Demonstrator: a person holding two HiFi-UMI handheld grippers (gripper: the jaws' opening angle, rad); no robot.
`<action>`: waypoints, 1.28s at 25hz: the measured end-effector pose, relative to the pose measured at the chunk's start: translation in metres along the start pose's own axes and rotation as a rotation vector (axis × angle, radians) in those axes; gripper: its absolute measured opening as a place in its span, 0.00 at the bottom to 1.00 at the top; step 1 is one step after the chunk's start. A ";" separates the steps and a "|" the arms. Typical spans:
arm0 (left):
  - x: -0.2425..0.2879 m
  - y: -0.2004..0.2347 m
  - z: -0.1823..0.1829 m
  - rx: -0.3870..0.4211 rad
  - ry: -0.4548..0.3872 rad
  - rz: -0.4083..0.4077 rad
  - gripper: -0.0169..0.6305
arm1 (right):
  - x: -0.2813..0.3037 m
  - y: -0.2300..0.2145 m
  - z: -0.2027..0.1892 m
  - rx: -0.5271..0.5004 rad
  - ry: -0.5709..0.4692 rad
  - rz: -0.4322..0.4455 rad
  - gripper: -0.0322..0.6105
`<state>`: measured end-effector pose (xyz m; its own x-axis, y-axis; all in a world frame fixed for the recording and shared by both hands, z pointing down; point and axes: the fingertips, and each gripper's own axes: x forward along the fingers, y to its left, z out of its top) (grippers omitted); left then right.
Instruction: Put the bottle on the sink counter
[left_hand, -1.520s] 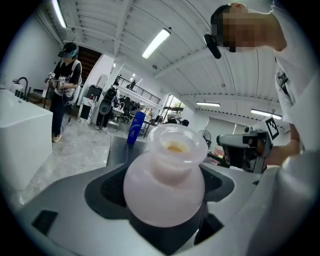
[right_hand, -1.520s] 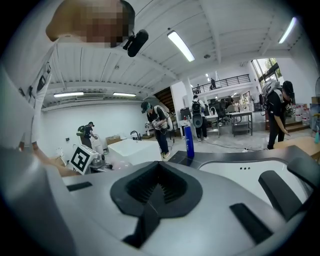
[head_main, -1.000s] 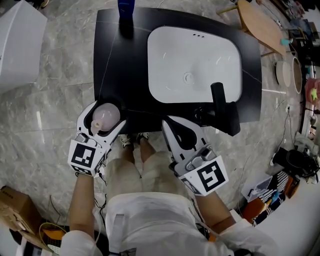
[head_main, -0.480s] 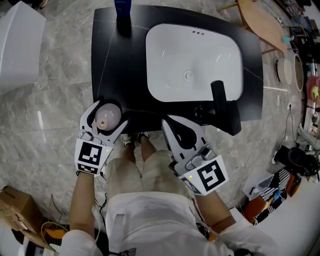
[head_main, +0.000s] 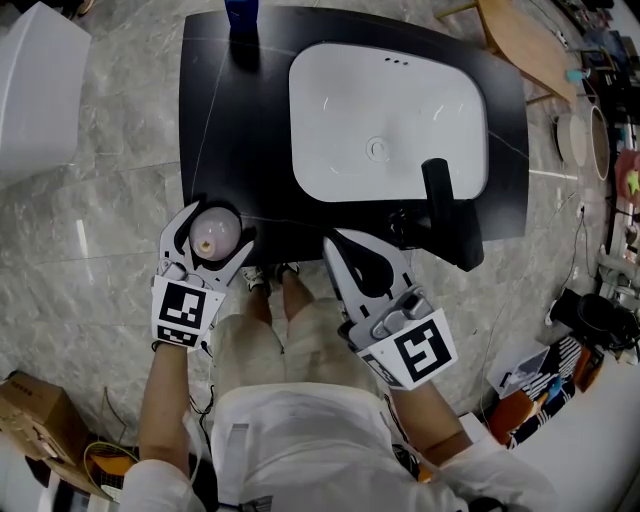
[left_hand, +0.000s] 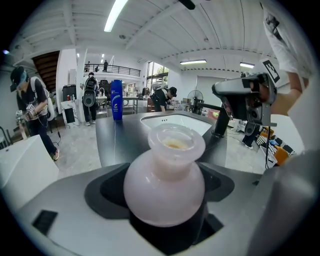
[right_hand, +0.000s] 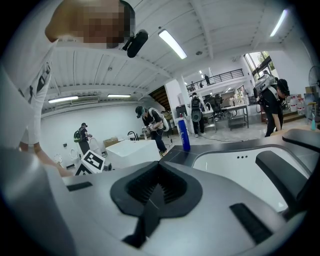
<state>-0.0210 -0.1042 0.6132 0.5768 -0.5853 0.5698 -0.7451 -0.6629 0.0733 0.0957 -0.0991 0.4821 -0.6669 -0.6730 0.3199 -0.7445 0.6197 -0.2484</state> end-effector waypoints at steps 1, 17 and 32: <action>0.001 0.000 -0.001 0.001 0.004 0.001 0.65 | 0.000 -0.001 0.000 0.001 -0.001 0.000 0.07; 0.007 -0.001 -0.007 0.017 0.020 0.017 0.65 | 0.003 -0.011 -0.013 0.030 0.010 0.010 0.07; 0.012 -0.004 -0.010 -0.015 0.011 -0.025 0.66 | 0.012 0.007 0.001 -0.007 0.009 0.032 0.07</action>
<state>-0.0146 -0.1039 0.6276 0.5915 -0.5636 0.5767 -0.7358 -0.6698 0.1001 0.0830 -0.1032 0.4833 -0.6904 -0.6489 0.3198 -0.7222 0.6442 -0.2520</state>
